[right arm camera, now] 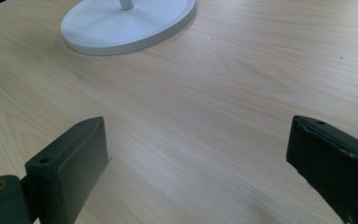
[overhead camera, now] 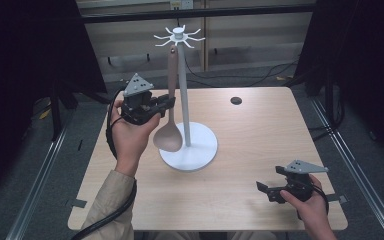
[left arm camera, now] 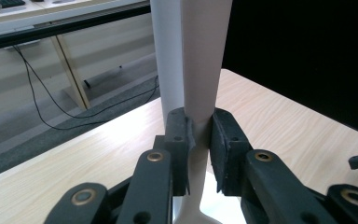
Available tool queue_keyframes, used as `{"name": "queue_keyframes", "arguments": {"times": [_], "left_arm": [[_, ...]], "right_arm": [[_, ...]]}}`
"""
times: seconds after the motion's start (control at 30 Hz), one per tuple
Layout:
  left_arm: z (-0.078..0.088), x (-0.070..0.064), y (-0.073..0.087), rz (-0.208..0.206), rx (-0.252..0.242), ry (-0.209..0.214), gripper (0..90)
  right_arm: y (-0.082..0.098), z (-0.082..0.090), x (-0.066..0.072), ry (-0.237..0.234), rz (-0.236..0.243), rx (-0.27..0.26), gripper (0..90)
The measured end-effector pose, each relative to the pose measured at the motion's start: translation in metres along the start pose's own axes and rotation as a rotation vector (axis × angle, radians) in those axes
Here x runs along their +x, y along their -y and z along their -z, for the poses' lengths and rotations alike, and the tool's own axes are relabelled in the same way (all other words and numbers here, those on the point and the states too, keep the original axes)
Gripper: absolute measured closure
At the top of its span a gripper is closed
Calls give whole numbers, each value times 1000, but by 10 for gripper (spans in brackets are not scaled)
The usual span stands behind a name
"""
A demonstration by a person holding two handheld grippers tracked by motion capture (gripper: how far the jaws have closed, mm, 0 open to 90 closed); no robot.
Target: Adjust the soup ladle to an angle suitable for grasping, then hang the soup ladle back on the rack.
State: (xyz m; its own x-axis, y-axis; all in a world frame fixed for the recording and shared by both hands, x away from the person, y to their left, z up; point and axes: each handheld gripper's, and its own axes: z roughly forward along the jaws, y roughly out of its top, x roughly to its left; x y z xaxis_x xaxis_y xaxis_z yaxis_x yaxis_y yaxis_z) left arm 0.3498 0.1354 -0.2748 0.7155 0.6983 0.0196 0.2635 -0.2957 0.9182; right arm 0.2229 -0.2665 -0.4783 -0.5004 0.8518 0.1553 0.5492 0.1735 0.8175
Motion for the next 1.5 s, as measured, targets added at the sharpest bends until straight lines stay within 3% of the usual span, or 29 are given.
{"name": "queue_keyframes", "arguments": {"times": [0.4,1.03,1.5], "left_arm": [[-7,-2,3,11,-25,-11,780],[-11,-2,10,31,-75,24,771],[-11,-5,3,20,-97,35,741]], "right_arm": [[1,-1,-1,-2,-9,0,48],[1,0,0,3,-19,-1,48],[1,1,-2,1,-13,-2,48]]}}
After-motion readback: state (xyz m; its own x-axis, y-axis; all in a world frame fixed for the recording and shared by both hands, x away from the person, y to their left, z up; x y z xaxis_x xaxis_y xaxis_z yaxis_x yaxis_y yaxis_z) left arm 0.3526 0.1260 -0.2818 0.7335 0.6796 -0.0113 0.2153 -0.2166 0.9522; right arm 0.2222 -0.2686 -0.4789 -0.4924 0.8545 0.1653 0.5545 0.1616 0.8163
